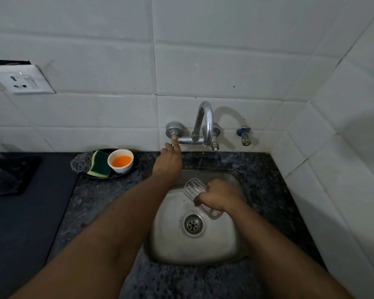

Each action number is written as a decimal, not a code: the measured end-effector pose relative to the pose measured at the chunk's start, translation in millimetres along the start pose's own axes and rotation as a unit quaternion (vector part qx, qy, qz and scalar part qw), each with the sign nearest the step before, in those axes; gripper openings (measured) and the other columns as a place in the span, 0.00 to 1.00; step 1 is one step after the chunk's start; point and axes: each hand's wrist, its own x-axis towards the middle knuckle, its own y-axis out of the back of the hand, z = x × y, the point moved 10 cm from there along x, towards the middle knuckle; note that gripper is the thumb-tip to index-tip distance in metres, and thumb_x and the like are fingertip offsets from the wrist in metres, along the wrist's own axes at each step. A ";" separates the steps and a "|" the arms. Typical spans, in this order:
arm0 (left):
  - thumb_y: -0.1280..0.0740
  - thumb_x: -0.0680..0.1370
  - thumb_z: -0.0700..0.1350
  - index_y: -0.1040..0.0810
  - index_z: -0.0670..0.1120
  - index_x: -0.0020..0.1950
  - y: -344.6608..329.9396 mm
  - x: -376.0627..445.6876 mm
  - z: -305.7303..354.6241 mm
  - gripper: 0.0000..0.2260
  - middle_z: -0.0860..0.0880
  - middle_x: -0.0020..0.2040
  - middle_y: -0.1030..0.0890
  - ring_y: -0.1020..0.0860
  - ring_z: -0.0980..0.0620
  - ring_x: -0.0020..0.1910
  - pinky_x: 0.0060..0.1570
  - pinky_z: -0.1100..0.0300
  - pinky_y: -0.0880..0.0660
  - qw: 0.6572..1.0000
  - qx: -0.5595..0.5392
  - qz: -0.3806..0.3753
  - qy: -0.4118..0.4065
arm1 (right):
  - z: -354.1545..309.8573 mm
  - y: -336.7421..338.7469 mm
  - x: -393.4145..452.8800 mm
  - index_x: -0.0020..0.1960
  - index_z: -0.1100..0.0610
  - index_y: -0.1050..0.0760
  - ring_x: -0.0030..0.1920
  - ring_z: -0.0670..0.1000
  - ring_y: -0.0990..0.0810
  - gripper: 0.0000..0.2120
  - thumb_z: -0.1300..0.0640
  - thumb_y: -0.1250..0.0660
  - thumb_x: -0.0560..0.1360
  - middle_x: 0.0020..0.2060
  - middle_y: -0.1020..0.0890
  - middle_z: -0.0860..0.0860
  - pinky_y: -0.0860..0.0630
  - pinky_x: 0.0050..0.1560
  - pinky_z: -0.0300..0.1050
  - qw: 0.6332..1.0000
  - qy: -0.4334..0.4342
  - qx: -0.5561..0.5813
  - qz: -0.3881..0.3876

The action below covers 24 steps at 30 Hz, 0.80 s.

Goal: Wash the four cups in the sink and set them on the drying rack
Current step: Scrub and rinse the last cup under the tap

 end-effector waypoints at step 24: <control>0.39 0.84 0.37 0.62 0.56 0.86 -0.4 -48.8 -8.8 0.40 0.32 0.81 0.41 0.35 0.31 0.77 0.66 0.37 0.27 0.996 0.018 -0.076 0.038 | -46.8 33.6 -51.5 0.52 0.49 0.21 0.48 0.53 0.19 0.16 0.48 0.25 0.65 0.46 0.18 0.49 0.25 0.44 0.44 0.957 0.133 -0.209 0.151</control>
